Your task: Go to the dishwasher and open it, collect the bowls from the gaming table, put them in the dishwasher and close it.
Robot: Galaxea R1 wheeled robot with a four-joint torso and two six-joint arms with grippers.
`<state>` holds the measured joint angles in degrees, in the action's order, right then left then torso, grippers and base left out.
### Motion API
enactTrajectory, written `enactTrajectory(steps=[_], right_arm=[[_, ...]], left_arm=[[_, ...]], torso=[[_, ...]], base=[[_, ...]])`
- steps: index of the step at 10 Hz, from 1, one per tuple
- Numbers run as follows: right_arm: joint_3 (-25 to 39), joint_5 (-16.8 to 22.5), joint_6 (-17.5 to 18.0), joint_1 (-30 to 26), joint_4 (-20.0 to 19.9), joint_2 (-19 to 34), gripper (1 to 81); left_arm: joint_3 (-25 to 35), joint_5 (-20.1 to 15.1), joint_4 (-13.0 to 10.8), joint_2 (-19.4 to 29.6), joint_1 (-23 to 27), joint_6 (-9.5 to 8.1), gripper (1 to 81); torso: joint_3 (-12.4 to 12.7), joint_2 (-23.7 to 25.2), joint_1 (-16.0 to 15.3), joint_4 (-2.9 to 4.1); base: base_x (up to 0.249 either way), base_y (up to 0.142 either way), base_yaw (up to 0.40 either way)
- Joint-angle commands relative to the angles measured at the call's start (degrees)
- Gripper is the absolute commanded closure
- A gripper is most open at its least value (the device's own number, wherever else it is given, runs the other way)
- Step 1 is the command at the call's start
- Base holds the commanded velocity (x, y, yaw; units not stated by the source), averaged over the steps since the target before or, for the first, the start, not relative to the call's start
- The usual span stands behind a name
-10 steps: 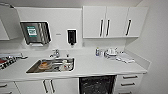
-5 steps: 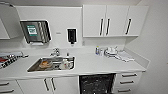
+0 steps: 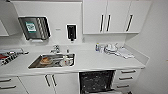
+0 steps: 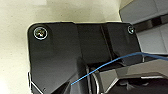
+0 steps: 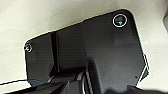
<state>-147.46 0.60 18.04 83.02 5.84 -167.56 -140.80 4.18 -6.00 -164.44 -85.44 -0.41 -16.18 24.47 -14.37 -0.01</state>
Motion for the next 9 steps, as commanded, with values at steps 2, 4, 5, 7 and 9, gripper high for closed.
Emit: enactTrajectory(steps=[2,4,5,7,9], right_arm=[[0.2,2.9,-0.1,-3.1,0.8,0.4,1.0],[0.2,2.9,-0.2,-3.1,0.8,0.4,1.0],[0.2,2.9,-0.2,-3.1,0.8,0.4,1.0],[0.1,2.9,-0.2,-3.2,0.8,0.4,1.0],[0.1,2.9,-0.1,-3.2,0.8,0.4,1.0]], left_arm=[[-2.5,-2.9,0.4,-1.3,2.3,-0.03,1.0],[-2.5,-2.9,0.4,-1.3,2.3,-0.02,1.0],[-2.5,-2.9,0.4,-1.3,2.3,-0.11,1.0],[-2.5,-2.9,0.5,-1.2,2.2,-0.11,1.0],[-2.5,-2.9,0.5,-1.3,2.1,-0.11,1.0]], torso=[[7.7,-12.8,8.2,0.00],[6.4,-10.9,7.0,0.00],[7.5,-12.9,8.4,0.00],[5.8,-16.8,11.0,0.00],[6.3,-14.4,9.5,0.00]], base=[[0.000,0.000,0.000],[0.000,0.000,0.000],[0.000,0.000,0.000],[0.000,0.000,0.000],[0.000,0.000,0.000]])
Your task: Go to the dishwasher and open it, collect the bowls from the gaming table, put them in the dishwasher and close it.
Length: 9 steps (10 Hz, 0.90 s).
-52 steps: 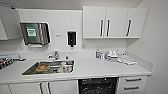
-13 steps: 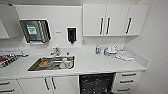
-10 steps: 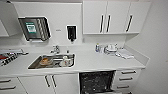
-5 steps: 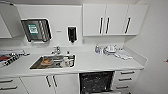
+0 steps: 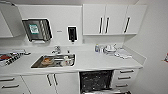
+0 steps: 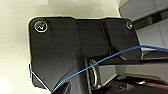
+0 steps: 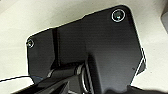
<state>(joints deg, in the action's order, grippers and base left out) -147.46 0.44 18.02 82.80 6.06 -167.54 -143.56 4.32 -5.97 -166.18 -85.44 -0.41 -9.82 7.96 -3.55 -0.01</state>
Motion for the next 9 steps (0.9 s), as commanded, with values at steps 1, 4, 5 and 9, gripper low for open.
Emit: enactTrajectory(steps=[1,4,5,9], right_arm=[[-0.1,3.1,-0.1,-2.9,0.6,0.2,1.0],[-0.5,3.1,-0.1,-2.8,0.5,0.2,1.0],[-0.5,3.1,-0.2,-2.8,0.6,0.2,1.0],[-0.5,3.1,-0.2,-2.9,0.6,0.2,1.0]], left_arm=[[0.3,-3.0,0.4,0.4,2.2,-0.11,1.0],[0.3,-3.0,0.3,0.4,2.2,-0.03,1.0],[0.3,-3.0,0.3,0.3,2.2,-0.02,1.0],[0.3,-3.0,0.3,0.3,2.2,-0.11,1.0]], torso=[[0.0,0.2,-0.2,0.00],[0.0,-7.3,3.5,0.00],[1.5,-7.2,3.5,0.00],[5.0,-8.0,3.5,0.00]], base=[[0.000,0.000,0.000],[0.000,0.000,0.000],[0.000,0.000,0.000],[0.000,0.000,0.000]])
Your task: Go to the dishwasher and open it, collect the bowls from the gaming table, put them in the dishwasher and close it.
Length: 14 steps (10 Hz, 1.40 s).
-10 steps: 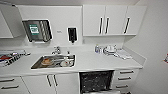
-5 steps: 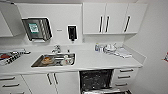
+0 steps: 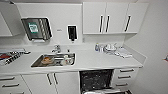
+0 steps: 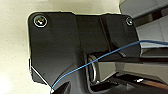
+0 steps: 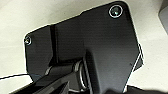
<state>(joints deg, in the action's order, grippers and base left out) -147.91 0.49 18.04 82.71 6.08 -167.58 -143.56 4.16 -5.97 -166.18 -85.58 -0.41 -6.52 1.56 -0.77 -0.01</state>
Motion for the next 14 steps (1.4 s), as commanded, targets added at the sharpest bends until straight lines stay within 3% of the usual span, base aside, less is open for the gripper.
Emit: enactTrajectory(steps=[1,4,5,6,7,10,14], right_arm=[[0.0,3.0,-0.2,-2.9,0.6,0.2,1.0],[0.0,3.0,-0.2,-2.9,0.6,0.2,1.0],[0.0,3.0,-0.2,-2.9,0.6,0.2,1.0],[0.0,3.0,-0.2,-2.9,0.6,0.2,1.0],[0.0,3.0,-0.2,-2.9,0.6,0.2,1.0],[-0.3,3.0,0.1,-3.1,0.5,-0.3,1.0],[-10.2,3.2,0.1,-2.9,0.5,-5.9,1.0]], left_arm=[[0.3,-2.8,0.3,0.3,2.2,-0.02,1.0],[0.3,-2.8,0.3,0.2,2.2,-0.03,1.0],[0.3,-2.8,0.3,0.1,2.2,-0.03,1.0],[0.3,-2.8,0.2,0.0,2.2,-0.11,1.0],[0.3,-2.8,0.2,-0.1,2.3,-0.02,1.0],[0.2,-2.8,0.2,-0.2,2.3,0.06,1.0],[-2.2,-2.8,0.2,-1.6,3.3,-0.02,1.0]], torso=[[-0.2,0.0,0.0,0.00],[1.0,-0.7,0.5,0.00],[3.9,-0.7,0.5,0.00],[4.6,-0.7,0.5,0.00],[2.4,-0.8,0.5,0.00],[4.0,-0.7,0.5,0.00],[3.9,-0.7,0.6,0.00]], base=[[0.000,0.000,0.000],[0.000,0.000,0.000],[0.000,0.000,0.000],[0.000,0.000,0.000],[0.000,0.000,0.000],[0.000,0.000,0.000],[0.000,0.000,0.000]])
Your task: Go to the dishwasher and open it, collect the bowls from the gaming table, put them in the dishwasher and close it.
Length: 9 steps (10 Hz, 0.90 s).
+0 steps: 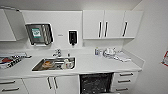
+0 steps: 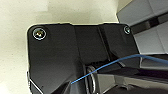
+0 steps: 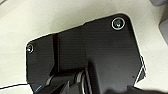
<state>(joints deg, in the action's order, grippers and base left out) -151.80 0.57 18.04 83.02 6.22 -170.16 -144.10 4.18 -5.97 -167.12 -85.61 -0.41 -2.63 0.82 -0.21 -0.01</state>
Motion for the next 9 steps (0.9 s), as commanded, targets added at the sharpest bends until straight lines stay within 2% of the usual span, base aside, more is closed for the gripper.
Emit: enactTrajectory(steps=[1,9], right_arm=[[-7.5,3.8,-0.1,-3.5,1.1,-4.3,1.0],[-8.1,3.2,0.0,-2.5,1.7,-4.3,1.0]], left_arm=[[-3.5,-2.9,0.2,-1.4,3.6,-0.02,1.0],[-4.9,-2.9,0.2,-2.9,3.7,0.33,1.0]], torso=[[0.0,0.0,0.0,0.00],[0.0,0.0,0.0,0.00]], base=[[0.000,0.000,0.000],[0.000,0.000,0.000]])
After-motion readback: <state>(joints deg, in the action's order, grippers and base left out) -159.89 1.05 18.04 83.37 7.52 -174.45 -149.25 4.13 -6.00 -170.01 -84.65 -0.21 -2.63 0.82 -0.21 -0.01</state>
